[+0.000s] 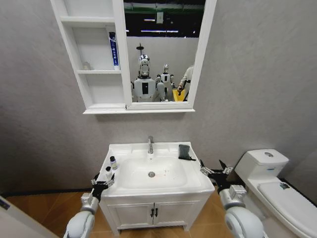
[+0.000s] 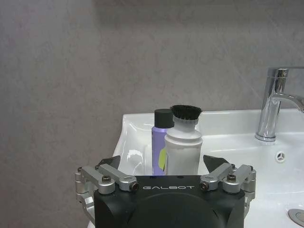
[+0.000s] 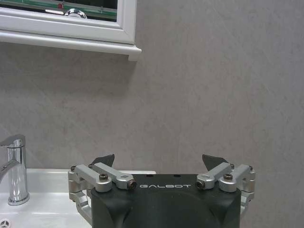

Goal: Move facial cleanser and shampoo from washbasin to cabinet, then wipe washbasin with towel.

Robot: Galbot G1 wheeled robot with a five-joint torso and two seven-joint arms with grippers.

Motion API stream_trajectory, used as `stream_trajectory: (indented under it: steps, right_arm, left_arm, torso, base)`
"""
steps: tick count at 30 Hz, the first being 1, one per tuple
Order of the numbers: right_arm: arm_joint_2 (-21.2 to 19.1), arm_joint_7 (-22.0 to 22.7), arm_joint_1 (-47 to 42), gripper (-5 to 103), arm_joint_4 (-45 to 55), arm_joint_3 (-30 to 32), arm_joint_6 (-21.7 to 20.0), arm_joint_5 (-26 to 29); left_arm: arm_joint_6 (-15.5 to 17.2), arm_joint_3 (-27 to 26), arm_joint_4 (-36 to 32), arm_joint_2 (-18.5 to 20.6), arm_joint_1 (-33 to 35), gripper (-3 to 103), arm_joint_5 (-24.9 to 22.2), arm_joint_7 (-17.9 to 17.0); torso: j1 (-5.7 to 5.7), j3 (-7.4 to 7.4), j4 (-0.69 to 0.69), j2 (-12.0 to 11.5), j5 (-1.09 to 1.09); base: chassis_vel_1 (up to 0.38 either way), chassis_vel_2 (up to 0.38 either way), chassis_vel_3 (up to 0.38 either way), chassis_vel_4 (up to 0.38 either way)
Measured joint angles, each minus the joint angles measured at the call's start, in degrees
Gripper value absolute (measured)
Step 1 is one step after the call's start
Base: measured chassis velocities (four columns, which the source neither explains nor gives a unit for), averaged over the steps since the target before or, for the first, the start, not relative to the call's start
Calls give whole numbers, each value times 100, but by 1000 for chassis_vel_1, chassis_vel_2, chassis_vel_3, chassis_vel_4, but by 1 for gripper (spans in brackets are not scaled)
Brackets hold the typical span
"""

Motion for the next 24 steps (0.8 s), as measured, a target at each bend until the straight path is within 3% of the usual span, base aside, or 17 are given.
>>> stream_trajectory:
  steps: [1,6,11,13,15,18,24]
  right_arm:
    - [-13,0,3,100,6,-3,0,-1]
    - [-57,1,-1,100,27,6,0,4]
    - [-151,4,-40,100,61,48,0,33]
    - [-151,4,-39,100,65,46,1,33]
    - [-152,7,-40,100,99,28,0,32]
    - [-169,9,-40,100,121,26,0,32]
    - [-164,10,-48,100,124,17,-1,21]
  left_arm:
    - [-19,0,39,-34,-14,91,0,15]
    - [-68,0,77,-78,-17,82,18,39]
    - [-140,-12,101,-192,-55,59,39,48]
    - [-142,-14,102,-201,-63,59,38,48]
    - [-143,-18,86,-211,-58,43,39,61]
    - [-139,-33,17,-198,-16,34,37,65]
    - [33,-63,-445,-37,159,32,-52,-13]
  torso:
    - [0,0,0,0,0]
    - [0,0,0,0,0]
    - [0,0,0,0,1]
    - [0,0,0,0,1]
    - [1,0,0,0,0]
    - [0,0,0,0,0]
    - [0,0,0,0,0]
  base:
    - [0,0,0,0]
    - [0,0,0,0]
    - [0,0,0,0]
    - [0,0,0,0]
    - [0,0,0,0]
    - [0,0,0,0]
    - [0,0,0,0]
